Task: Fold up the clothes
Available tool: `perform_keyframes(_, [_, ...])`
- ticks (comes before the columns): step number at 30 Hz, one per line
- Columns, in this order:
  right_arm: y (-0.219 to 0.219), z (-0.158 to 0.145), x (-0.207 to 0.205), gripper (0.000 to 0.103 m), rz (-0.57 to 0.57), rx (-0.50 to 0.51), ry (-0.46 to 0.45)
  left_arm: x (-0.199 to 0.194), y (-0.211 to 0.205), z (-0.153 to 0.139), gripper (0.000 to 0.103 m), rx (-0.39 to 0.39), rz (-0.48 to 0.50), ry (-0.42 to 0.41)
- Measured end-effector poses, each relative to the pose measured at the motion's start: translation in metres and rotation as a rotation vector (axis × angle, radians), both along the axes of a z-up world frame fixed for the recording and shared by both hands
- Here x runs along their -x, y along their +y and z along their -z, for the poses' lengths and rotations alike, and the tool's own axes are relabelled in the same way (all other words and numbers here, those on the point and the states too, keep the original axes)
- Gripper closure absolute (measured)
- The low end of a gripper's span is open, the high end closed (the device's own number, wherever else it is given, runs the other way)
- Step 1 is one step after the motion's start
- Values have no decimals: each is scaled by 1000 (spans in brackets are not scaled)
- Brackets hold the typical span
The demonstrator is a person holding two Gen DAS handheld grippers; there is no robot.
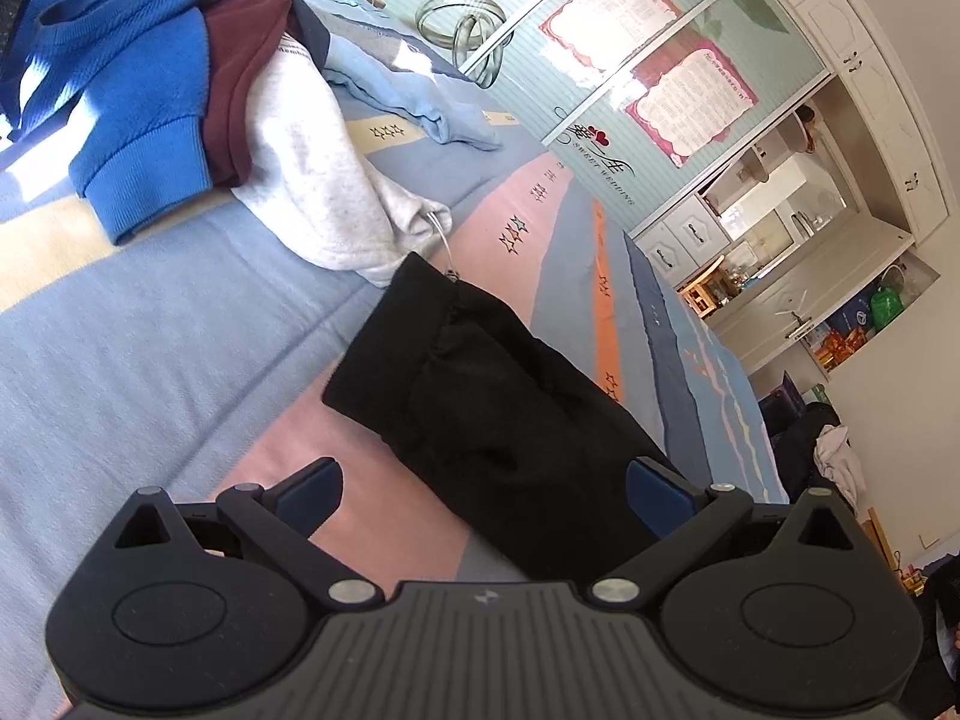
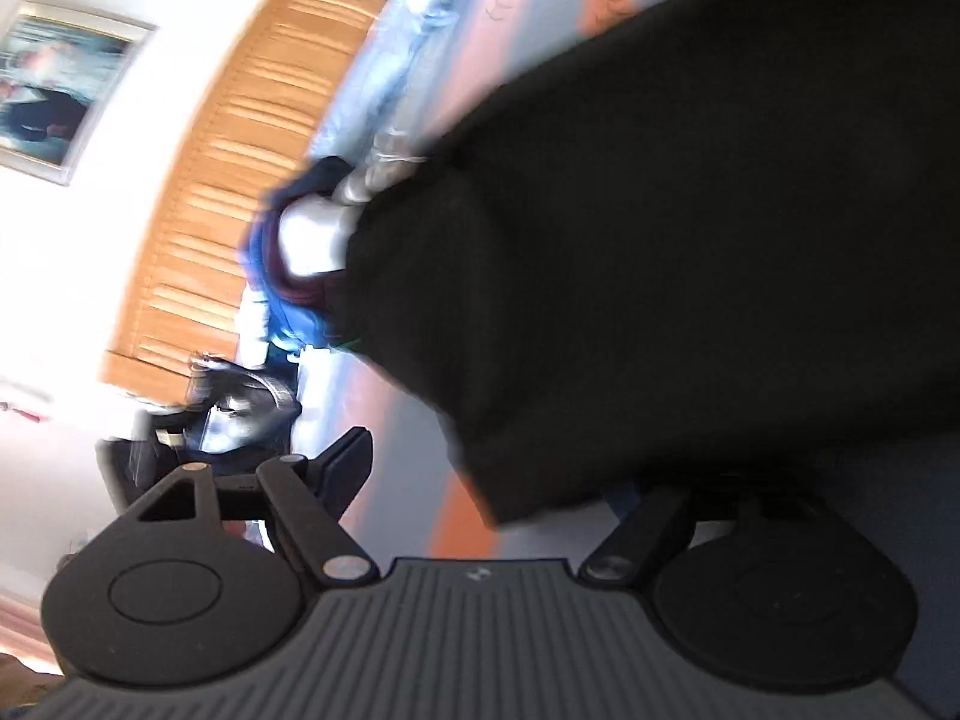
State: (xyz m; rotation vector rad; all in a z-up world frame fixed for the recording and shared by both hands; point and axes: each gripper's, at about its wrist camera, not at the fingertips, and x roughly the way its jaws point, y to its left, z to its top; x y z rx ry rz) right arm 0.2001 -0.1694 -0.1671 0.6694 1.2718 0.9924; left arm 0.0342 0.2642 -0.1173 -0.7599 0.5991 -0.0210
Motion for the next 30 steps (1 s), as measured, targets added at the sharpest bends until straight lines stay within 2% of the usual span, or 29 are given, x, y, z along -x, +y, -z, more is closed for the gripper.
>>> perform_keyframes(1, [3, 0, 10, 25, -47, -46, 17, 0, 3, 0, 2, -12, -5, -2])
perform_keyframes(2, [5, -3, 21, 25, -68, -45, -3, 0, 6, 0, 2, -25, -14, 1])
perform_keyframes(4, [2, -8, 40, 25, -61, 18, -46, -1, 11, 2, 2, -64, -32, 14])
perform_keyframes(6, [-7, -9, 54, 25, -46, 44, -30, -5, 15, 6, 2, -114, -28, 32])
perform_keyframes(9, [-21, -7, 79, 25, -24, -24, -3, -8, 16, 8, 2, -201, -14, 35])
perform_keyframes(13, [-34, -4, 90, 25, 50, -132, 8, -16, 28, 15, 2, -166, -16, 4])
perform_keyframes(18, [-23, -13, 93, 25, 97, -173, -12, -26, 43, 23, 2, -122, -19, -35])
perform_keyframes(19, [-14, -19, 90, 25, 108, -151, -49, -28, 46, 26, 2, -94, -30, -33])
perform_keyframes(22, [19, -46, 75, 25, 144, -38, -218, -34, 43, 25, 2, -127, -8, -39])
perform_keyframes(25, [51, -74, 60, 25, 179, 75, -387, -40, 34, 20, 2, -174, 34, -77])
perform_keyframes(28, [101, -95, 30, 25, 247, 247, -557, -44, 28, 15, 2, -207, 49, -142])
perform_keyframes(30, [130, -104, 9, 25, 243, 278, -627, -49, 26, 16, 2, -223, 47, -164])
